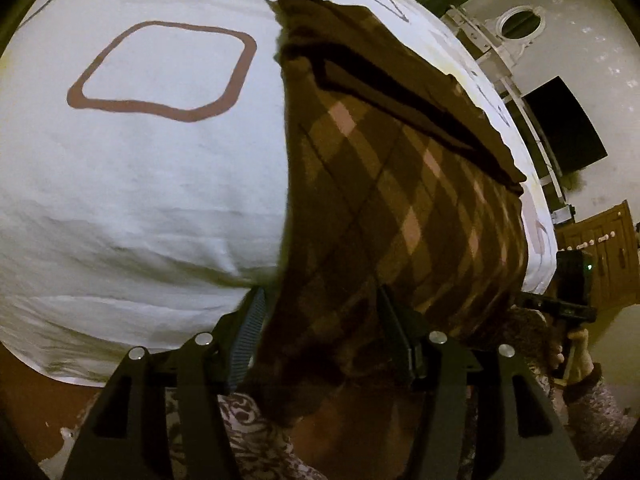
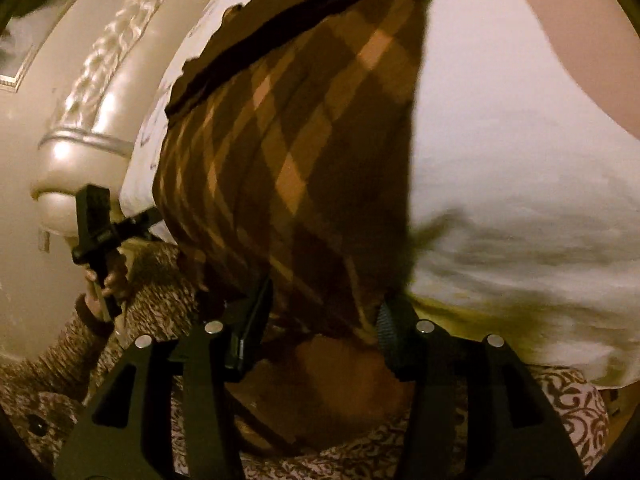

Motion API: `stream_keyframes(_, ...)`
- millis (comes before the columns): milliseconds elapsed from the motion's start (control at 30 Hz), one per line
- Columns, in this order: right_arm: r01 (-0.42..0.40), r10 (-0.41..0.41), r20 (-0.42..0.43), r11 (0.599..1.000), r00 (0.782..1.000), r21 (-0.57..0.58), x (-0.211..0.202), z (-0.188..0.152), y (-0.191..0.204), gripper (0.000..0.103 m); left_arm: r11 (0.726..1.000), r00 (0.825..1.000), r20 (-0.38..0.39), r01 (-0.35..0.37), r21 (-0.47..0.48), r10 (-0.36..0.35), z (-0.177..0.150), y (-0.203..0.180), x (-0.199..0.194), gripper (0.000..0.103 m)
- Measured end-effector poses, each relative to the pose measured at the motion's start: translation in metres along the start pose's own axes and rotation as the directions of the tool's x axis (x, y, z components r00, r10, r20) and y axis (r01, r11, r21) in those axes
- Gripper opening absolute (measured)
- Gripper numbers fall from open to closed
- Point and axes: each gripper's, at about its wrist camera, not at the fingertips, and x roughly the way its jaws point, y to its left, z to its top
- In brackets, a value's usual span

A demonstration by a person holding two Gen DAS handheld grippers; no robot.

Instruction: Fold small clothes

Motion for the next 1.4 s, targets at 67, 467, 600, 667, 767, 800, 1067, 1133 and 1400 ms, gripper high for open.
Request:
stream_keyframes(67, 0.008, -0.008, -0.006, 1.000, 1.000, -0.008, 0.004, -0.001, 0.003, 0.048, 1.000, 1.000, 0.001, -0.004, 0.001, 0.004, 0.000, -0.001, 0.000, 0.055)
stream_keyframes(467, -0.088, 0.088, 0.009, 0.996, 0.996, 0.005, -0.004, -0.001, 0.004, 0.004, 0.997, 0.999, -0.033, 0.036, 0.064, -0.034, -0.006, -0.025, 0.005, 0.005)
stream_keyframes(600, -0.175, 0.174, 0.048, 0.984, 0.984, 0.018, -0.016, 0.002, 0.007, 0.004, 0.996, 0.998, -0.005, 0.065, 0.066, -0.065, 0.003, -0.033, -0.006, 0.005)
stream_keyframes(667, -0.215, 0.212, 0.075, 0.976, 0.974, 0.030, -0.022, 0.005, 0.007, 0.004, 0.993, 0.993, 0.024, 0.113, 0.020, -0.113, 0.014, -0.029, -0.015, 0.005)
stream_keyframes(767, -0.275, 0.267, 0.123, 0.960, 0.956, 0.048, -0.033, 0.013, 0.004, 0.004, 0.987, 0.986, 0.073, 0.154, -0.036, -0.152, 0.031, -0.021, -0.024, 0.005)
stream_keyframes(800, -0.285, 0.275, 0.143, 0.957, 0.951, 0.050, -0.037, 0.018, 0.003, 0.004, 0.985, 0.983, 0.092, 0.163, -0.059, -0.158, 0.041, -0.017, -0.027, 0.005)
stream_keyframes(1067, -0.330, 0.293, 0.286, 0.940, 0.912, 0.088, -0.057, 0.071, -0.014, 0.004, 0.962, 0.961, 0.229, 0.199, -0.185, -0.155, 0.107, 0.009, -0.038, 0.004)
stream_keyframes(1133, -0.334, 0.285, 0.301, 0.934, 0.910, 0.124, -0.050, 0.086, -0.022, 0.004, 0.958, 0.963, 0.227, 0.197, -0.210, -0.148, 0.116, 0.012, -0.032, 0.004)
stream_keyframes(1400, -0.316, 0.262, 0.284, 0.934, 0.922, 0.167, -0.029, 0.091, -0.034, 0.003, 0.983, 0.986, 0.124, 0.129, -0.133, -0.112, 0.057, 0.006, -0.044, 0.006)
